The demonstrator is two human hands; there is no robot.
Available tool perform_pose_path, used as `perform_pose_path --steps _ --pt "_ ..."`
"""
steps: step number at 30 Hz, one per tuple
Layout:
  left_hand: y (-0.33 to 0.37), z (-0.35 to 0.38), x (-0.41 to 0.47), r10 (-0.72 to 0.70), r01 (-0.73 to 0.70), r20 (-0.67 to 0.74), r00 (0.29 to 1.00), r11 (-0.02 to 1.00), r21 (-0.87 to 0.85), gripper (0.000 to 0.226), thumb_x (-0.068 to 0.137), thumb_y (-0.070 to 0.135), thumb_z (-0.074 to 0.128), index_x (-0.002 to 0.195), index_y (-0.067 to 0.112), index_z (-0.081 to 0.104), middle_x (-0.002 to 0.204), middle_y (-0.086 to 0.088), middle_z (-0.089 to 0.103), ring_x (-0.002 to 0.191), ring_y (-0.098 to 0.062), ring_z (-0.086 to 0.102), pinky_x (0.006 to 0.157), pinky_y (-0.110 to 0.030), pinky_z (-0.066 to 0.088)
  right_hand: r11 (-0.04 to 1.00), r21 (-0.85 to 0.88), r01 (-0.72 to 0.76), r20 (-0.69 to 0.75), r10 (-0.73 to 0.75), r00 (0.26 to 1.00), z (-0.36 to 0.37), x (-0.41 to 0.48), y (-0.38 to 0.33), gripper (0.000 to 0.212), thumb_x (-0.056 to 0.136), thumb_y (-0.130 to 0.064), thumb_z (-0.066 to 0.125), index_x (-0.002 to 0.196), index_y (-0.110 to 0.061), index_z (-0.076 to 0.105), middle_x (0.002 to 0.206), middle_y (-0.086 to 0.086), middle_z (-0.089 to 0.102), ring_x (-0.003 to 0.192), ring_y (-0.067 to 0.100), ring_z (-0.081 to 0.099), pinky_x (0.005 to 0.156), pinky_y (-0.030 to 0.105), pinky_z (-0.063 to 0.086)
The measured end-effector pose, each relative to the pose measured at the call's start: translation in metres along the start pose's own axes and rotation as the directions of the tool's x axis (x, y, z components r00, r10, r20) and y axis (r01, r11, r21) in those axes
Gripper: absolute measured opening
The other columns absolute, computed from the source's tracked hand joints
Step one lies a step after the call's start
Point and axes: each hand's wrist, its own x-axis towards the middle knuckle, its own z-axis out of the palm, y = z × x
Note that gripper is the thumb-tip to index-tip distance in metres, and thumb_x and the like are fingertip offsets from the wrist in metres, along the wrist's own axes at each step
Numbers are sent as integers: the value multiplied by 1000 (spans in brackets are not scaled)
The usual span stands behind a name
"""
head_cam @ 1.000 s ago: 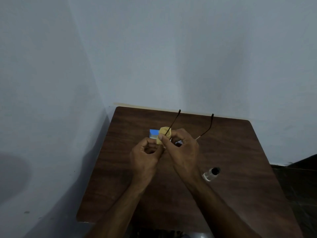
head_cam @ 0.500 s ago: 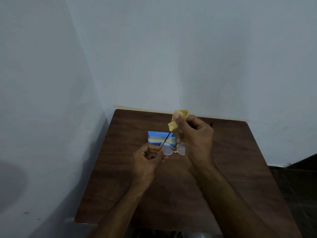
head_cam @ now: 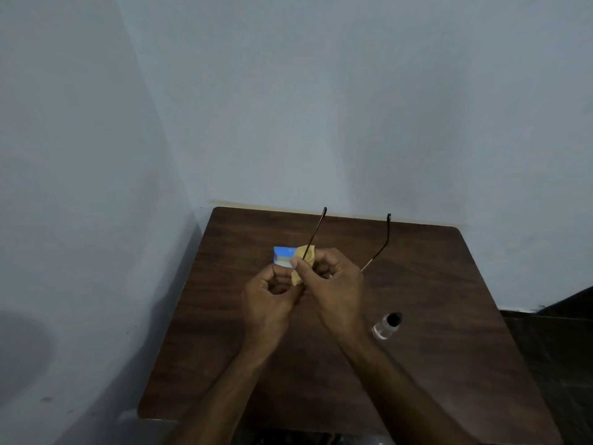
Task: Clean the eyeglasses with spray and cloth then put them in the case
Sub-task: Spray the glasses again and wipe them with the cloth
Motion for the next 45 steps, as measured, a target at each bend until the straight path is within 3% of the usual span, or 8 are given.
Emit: perform_pose_path --steps 6,11,17,25,30,37,41,45 --pt "0 2 1 20 -20 3 1000 1000 21 16 82 2 85 93 13 78 84 -7 80 82 -28 80 79 -56 65 999 -38 -2 14 3 1000 -6 1 1 9 83 -27 88 86 -23 81 87 -8 75 75 20 72 72 49 60" --pt "-5 6 0 -29 28 4 1000 997 72 18 83 25 87 92 14 77 82 -4 81 78 -24 80 78 -48 66 998 66 12 -2 -12 1000 -19 12 -25 8 84 -23 87 89 -20 82 87 -6 79 75 8 74 66 23 57" --pt "-4 14 -2 -54 54 -7 999 999 3 13 86 6 83 95 1 75 79 -7 81 69 -18 79 62 -21 61 942 328 -71 -16 80 997 -36 32 -41 13 89 -20 81 89 -7 79 73 6 75 51 20 57 52 29 52" --pt "-16 16 8 -138 124 -69 988 977 -175 10 91 1 76 100 -1 73 87 -19 80 78 -30 80 67 -29 65 842 523 -133 16 146 989 -56 24 -19 34 83 -23 79 110 -2 77 86 13 76 73 23 68 66 35 60" --pt "-12 17 15 -152 129 -95 984 968 -217 12 92 -2 74 104 -4 72 89 -20 80 76 -25 80 67 -27 65 937 299 -183 61 173 983 -79 -8 38 10 89 -14 80 99 -13 81 85 13 78 72 17 69 69 30 56" --pt "-6 28 19 -142 113 -110 984 965 -238 14 92 -4 73 104 -10 70 90 -27 77 70 -24 79 63 -27 64 931 -203 -304 145 335 931 -99 -39 173 30 84 -2 81 93 -30 75 91 -12 77 83 7 72 77 35 57" --pt "-2 39 19 -131 99 -113 985 962 -254 10 92 -6 72 101 -9 69 88 -27 77 69 -25 79 62 -27 64 891 -380 -246 189 336 923 -104 -38 211 38 86 -3 78 89 -37 61 83 -12 69 82 -2 65 67 11 44" --pt "-2 45 20 -122 87 -119 985 961 -263 9 92 -7 72 100 -9 69 83 -22 77 67 -23 79 62 -27 64 863 -470 -188 242 331 912 -106 -34 234 44 88 0 75 76 -38 55 75 -19 64 83 -12 61 67 8 41"
